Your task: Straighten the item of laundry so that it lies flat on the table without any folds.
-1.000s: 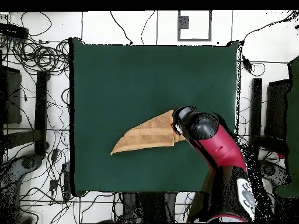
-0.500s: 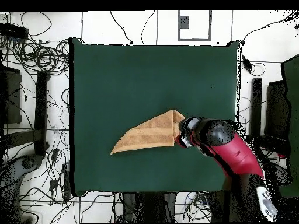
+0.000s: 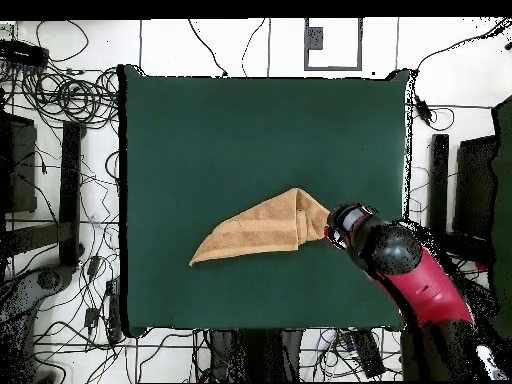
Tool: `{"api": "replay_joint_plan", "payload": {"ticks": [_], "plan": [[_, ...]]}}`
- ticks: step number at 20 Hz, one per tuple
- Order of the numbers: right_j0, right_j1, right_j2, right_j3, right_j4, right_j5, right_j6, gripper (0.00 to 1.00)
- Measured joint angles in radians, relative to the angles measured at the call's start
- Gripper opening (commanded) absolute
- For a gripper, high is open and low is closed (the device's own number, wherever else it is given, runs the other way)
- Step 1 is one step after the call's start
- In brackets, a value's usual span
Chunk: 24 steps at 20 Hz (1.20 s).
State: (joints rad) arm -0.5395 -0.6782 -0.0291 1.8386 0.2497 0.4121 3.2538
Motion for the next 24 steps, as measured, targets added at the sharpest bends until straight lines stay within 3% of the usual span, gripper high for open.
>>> {"api": "replay_joint_plan", "payload": {"ticks": [10, 24], "plan": [[-0.173, -0.012, 0.212, 0.075, -0.125, -0.188, -0.003, 1.00], [-0.240, 0.005, 0.382, 0.121, -0.248, -0.370, -0.003, 1.00]]}}
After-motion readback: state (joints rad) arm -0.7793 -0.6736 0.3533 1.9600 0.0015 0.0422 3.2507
